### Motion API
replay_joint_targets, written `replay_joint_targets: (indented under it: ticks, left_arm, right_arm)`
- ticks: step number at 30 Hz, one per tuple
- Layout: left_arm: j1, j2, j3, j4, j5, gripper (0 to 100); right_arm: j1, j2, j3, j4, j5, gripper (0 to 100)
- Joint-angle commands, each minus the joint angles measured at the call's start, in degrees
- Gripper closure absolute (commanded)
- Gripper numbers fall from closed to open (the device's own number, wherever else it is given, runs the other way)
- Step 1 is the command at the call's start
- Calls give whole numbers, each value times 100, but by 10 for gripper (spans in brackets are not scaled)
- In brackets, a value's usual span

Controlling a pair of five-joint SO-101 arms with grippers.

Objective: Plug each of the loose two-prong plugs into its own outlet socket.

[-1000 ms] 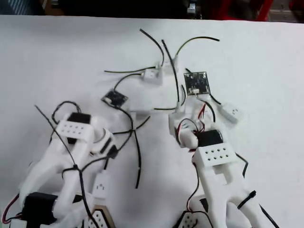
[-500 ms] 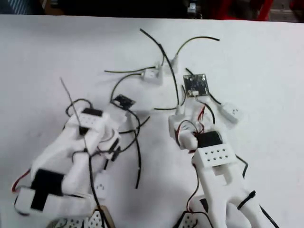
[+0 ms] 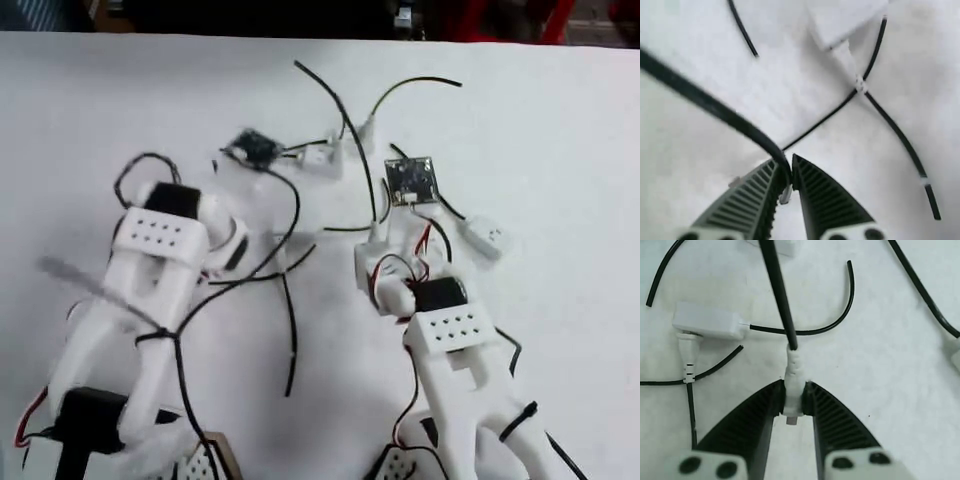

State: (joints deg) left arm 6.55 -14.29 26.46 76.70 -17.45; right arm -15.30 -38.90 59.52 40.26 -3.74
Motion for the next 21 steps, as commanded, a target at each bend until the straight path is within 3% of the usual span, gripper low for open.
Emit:
replay_joint_targets:
  ticks: [1,10,16,21]
  left_arm:
    - [31,-338,-738,88,79,978]
    - [1042,-338,-1582,18,791,978]
    - [1473,-295,-1644,-703,1424,977]
    - [1991,-338,-993,-1459,1670,972]
  right_arm:
    - [163,-189,-44,-119,-53,981]
    - [743,-189,-18,-505,-422,981]
    - [1130,-189,-26,-699,-826,981]
    - [1305,-189,-18,-813,-826,981]
